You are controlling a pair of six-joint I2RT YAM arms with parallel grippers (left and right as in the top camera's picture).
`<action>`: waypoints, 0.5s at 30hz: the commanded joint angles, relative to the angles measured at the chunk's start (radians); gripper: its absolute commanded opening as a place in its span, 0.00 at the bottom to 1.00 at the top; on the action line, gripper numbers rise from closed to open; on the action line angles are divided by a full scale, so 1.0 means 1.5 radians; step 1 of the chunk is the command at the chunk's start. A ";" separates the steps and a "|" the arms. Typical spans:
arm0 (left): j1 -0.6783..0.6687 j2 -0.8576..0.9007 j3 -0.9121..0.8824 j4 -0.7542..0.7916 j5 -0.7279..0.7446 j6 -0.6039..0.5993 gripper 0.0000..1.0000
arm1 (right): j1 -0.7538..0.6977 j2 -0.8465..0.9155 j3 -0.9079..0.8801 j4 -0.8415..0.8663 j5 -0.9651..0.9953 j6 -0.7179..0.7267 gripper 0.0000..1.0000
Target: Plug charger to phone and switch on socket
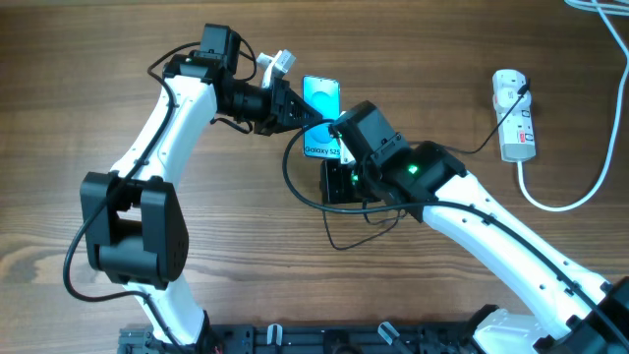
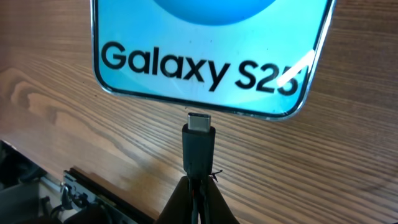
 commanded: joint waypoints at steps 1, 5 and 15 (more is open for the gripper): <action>0.000 -0.022 0.002 -0.001 0.019 0.018 0.04 | -0.003 -0.007 0.013 0.009 0.011 -0.006 0.04; 0.000 -0.022 0.002 -0.007 0.019 0.018 0.04 | -0.003 -0.007 0.013 0.010 0.003 0.003 0.04; 0.000 -0.022 0.002 -0.008 0.031 0.018 0.04 | -0.003 -0.003 0.013 -0.001 -0.011 0.021 0.04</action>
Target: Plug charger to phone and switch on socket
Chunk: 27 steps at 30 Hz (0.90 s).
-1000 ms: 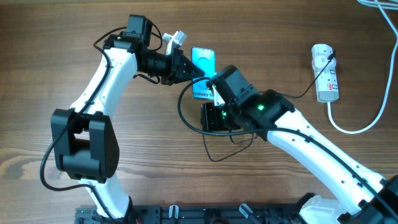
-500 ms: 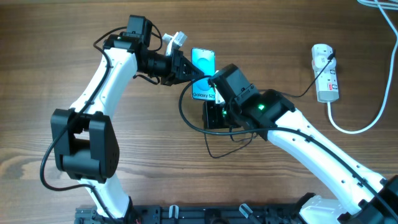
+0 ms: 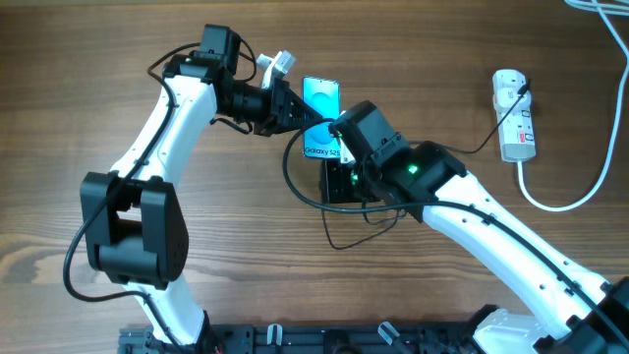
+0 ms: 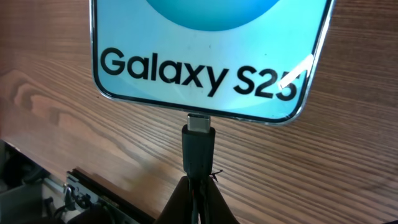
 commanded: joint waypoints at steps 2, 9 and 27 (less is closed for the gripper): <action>0.000 -0.022 0.002 0.000 0.031 0.018 0.04 | -0.003 -0.003 0.013 -0.002 -0.009 0.020 0.04; 0.000 -0.022 0.002 -0.001 0.031 0.019 0.04 | -0.003 -0.003 0.013 0.002 -0.021 0.020 0.04; 0.000 -0.022 0.002 -0.016 0.033 0.038 0.04 | -0.003 -0.003 0.013 0.005 -0.025 0.023 0.04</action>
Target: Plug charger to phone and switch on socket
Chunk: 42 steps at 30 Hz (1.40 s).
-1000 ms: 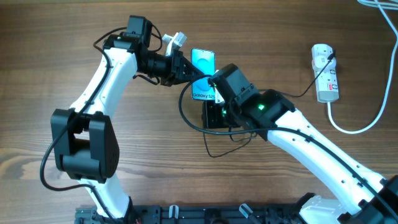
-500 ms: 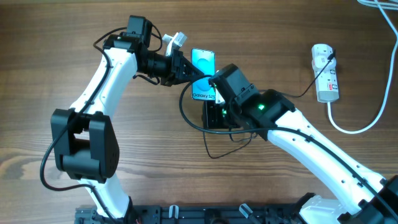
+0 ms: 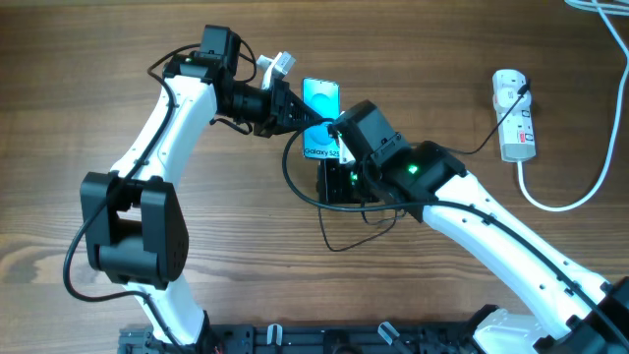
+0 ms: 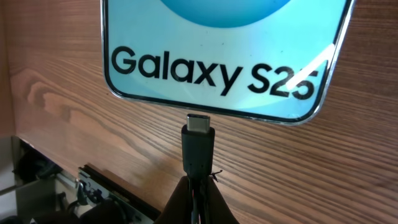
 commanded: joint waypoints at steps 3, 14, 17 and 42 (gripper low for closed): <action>0.000 -0.022 0.002 -0.018 0.035 0.055 0.04 | -0.003 -0.003 0.013 0.000 0.000 0.006 0.05; 0.000 -0.022 0.002 -0.018 0.065 0.054 0.04 | -0.003 -0.003 0.013 -0.001 -0.001 0.018 0.04; 0.000 -0.022 0.002 -0.018 0.065 0.054 0.04 | -0.003 -0.003 0.013 -0.001 -0.001 0.018 0.04; 0.000 -0.022 0.002 -0.021 0.042 0.069 0.04 | -0.010 -0.003 0.014 0.017 0.039 -0.015 0.04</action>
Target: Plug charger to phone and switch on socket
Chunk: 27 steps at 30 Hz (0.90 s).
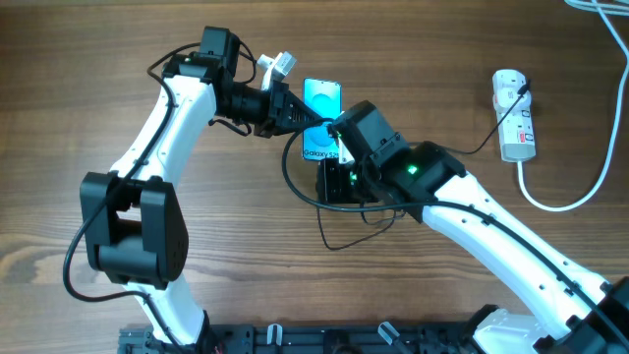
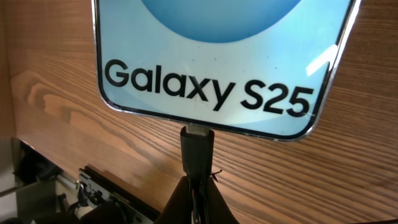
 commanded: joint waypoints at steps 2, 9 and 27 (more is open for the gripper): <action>-0.001 -0.022 0.002 -0.004 0.017 0.021 0.04 | -0.017 -0.003 0.014 0.011 0.033 -0.017 0.04; -0.001 -0.022 0.002 -0.004 0.018 0.020 0.04 | -0.025 -0.003 0.014 0.016 0.026 -0.020 0.04; -0.002 -0.022 0.002 -0.006 0.005 0.021 0.04 | -0.026 -0.003 0.014 0.033 0.030 -0.022 0.04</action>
